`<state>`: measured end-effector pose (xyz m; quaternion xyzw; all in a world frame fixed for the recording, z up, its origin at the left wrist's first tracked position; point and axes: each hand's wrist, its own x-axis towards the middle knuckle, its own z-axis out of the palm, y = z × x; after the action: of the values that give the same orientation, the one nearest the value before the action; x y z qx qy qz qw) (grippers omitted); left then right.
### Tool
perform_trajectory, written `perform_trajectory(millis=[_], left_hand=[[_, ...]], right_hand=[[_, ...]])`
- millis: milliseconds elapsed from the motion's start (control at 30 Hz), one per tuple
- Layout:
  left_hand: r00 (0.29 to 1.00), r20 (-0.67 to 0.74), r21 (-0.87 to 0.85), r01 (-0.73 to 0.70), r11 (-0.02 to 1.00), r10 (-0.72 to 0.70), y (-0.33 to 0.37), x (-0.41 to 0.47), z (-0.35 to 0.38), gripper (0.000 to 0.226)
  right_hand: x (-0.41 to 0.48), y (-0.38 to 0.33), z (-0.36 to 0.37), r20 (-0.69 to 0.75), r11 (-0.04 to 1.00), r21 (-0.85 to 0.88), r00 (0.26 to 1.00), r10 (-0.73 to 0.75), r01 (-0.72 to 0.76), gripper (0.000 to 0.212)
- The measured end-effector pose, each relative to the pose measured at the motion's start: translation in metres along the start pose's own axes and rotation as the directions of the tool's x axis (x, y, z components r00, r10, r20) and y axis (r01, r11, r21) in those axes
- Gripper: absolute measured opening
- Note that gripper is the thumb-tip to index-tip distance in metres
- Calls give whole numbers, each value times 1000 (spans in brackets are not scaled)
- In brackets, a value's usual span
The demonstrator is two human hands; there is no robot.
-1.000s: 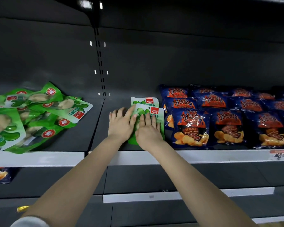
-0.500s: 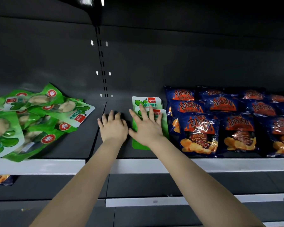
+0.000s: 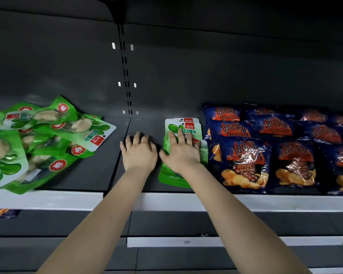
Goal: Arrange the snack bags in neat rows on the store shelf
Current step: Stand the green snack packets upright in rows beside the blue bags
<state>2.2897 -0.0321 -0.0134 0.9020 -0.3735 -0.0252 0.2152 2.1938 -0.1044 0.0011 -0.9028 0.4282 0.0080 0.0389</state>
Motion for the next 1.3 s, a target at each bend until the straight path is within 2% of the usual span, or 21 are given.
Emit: perform_trajectory(millis=[167,300,400,500,633,733,833,900,1200,1300], left_hand=[[1000,8,-17,6,1000,-6,1,-1,-1,45],[1000,11,-29,7,1000,-7,1,-1,-2,44],[1000,6,-41,9,999,-8,0,-1,-3,44],[1000,3,-54,6,999,-6,0,-1,-3,44],[1000,-2,-73,3,997,-3,0,-1,-2,43],[1000,-11,-75,2,997,-2,0,-1,-2,43],[1000,-12,-76,-2,997,1,-1,-1,-2,43],[1000,-13,-79,-3,997,2,-1,0,-1,43],[1000,-11,-100,3,995,-4,0,-1,-4,42],[1000,-1,-126,2,992,-2,-1,-6,-15,43]], right_hand=[[-1,1,4,-58,1000,2,998,-7,8,72],[-5,2,10,-216,999,47,976,-2,13,69],[-5,1,9,-357,993,99,934,-18,57,69],[-4,-1,9,-479,983,57,869,-125,173,71],[-4,-4,11,-558,960,20,800,-221,279,69],[-3,-1,11,-480,952,17,838,-261,306,68],[-3,1,9,-258,971,-17,937,-235,239,67],[-1,0,9,-170,980,-46,965,-200,195,65],[6,-6,0,1,994,-36,994,-105,105,67],[5,-5,-7,9,993,62,995,-103,102,66]])
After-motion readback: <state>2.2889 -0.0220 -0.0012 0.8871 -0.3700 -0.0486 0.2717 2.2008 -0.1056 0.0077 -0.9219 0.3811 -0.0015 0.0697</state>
